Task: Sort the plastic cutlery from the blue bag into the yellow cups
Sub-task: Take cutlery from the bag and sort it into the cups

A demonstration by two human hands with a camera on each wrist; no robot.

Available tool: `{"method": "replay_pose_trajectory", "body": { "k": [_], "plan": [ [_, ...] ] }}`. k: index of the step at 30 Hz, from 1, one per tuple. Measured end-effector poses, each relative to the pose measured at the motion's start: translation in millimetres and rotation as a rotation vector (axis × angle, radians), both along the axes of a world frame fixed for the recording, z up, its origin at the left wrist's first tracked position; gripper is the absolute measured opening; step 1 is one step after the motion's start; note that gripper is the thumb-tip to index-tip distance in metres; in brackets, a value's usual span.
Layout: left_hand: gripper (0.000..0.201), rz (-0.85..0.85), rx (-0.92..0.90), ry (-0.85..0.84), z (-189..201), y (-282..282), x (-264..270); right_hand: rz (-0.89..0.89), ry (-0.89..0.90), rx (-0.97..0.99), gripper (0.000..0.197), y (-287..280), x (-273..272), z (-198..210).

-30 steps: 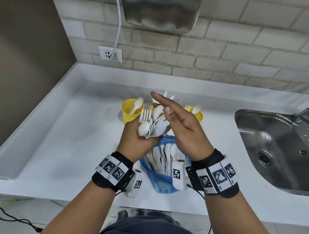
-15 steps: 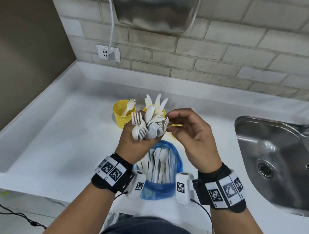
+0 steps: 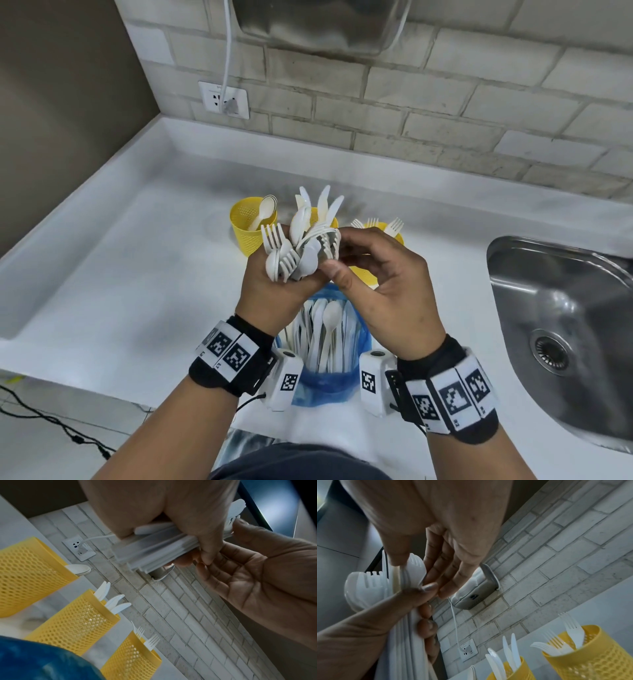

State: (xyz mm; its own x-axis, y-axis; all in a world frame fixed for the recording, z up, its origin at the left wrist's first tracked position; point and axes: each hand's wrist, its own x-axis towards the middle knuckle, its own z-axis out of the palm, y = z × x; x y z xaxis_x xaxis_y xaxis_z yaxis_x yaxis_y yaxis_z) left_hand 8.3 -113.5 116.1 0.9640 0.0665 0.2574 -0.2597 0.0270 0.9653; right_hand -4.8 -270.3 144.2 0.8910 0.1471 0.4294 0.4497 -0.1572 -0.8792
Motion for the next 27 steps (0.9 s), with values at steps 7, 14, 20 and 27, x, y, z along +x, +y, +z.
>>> {"method": "replay_pose_trajectory", "body": {
  "k": [7,14,20,27],
  "plan": [
    [0.029,0.02,-0.019,-0.026,8.6,22.6,4.8,-0.066,-0.038,0.042,0.024,20.6,8.0,2.0],
    [0.036,-0.048,-0.002,0.008,6.5,58.4,8.2,-0.078,-0.01,0.058,0.02,52.8,9.3,0.9],
    [0.042,-0.088,-0.018,0.03,-1.3,81.1,9.5,-0.183,-0.067,-0.093,0.01,75.1,12.7,-10.2],
    [0.038,-0.126,-0.029,0.046,-2.9,98.5,14.1,-0.233,0.029,0.08,0.013,90.6,18.9,-0.6]
  ]
}}
